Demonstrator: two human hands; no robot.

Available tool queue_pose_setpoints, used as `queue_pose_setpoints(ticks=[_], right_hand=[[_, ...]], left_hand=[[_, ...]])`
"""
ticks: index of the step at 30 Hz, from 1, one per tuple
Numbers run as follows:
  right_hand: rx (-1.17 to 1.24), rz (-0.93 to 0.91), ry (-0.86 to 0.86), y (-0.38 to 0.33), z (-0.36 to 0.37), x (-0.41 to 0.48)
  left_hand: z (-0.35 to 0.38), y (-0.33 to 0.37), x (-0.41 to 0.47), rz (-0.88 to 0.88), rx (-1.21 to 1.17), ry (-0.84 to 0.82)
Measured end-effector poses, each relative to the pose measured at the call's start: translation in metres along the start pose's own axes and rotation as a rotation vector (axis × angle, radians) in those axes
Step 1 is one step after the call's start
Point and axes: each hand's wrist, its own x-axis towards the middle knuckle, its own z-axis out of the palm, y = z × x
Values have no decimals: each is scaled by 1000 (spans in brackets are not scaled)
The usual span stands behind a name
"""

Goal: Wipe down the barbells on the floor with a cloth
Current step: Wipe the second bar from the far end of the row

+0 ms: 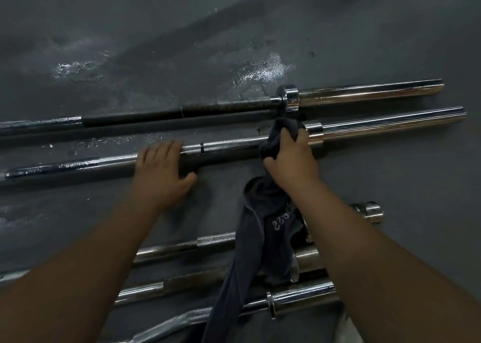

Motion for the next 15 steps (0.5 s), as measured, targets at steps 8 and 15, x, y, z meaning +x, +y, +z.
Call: queue_pose_setpoints(ticks=[8,15], right_hand=[[93,-257,-87,-31,28,-18],[-47,36,70,0,12,-21]], left_hand=[[-10,7,3,-19,-28,-43],[-13,12,-21,-54,-148,54]])
